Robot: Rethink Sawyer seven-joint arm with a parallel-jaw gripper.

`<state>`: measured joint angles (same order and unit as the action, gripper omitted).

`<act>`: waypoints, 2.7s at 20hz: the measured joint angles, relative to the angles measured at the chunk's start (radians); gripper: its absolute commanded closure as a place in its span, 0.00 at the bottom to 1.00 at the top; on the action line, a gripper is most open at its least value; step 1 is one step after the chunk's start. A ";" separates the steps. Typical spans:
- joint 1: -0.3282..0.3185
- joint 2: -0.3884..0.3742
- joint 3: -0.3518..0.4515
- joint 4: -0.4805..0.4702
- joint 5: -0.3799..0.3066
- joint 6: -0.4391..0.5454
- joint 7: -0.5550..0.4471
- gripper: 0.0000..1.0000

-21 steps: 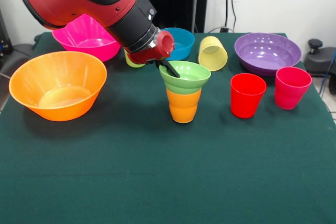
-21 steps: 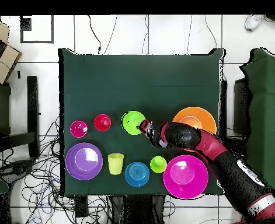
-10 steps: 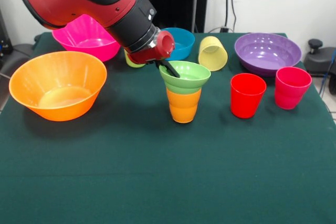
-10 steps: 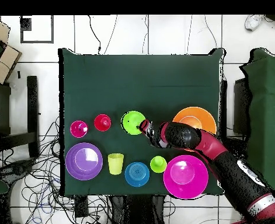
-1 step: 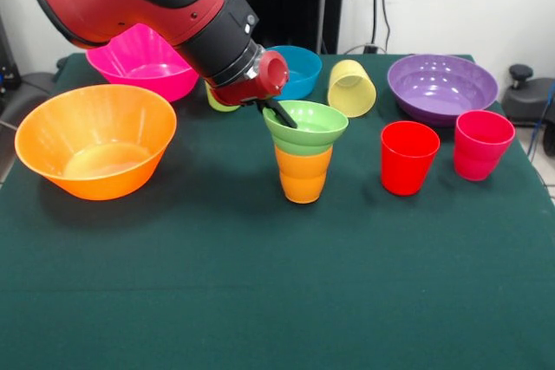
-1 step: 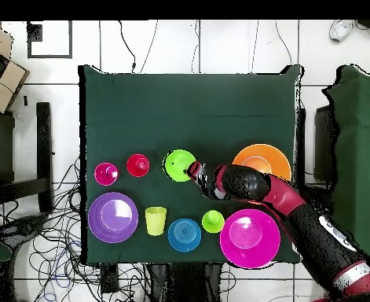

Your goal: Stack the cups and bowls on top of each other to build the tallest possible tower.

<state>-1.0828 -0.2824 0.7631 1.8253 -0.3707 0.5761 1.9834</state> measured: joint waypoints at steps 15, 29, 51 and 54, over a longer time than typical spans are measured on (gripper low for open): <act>0.000 0.000 0.000 0.000 0.000 0.000 0.000 1.00; 0.000 0.012 -0.001 -0.001 0.000 -0.002 0.000 0.00; 0.000 -0.002 -0.001 -0.002 0.000 -0.002 0.000 0.00; 0.000 -0.015 -0.001 -0.001 0.000 -0.002 0.000 0.00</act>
<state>-1.0828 -0.2977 0.7618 1.8239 -0.3711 0.5741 1.9834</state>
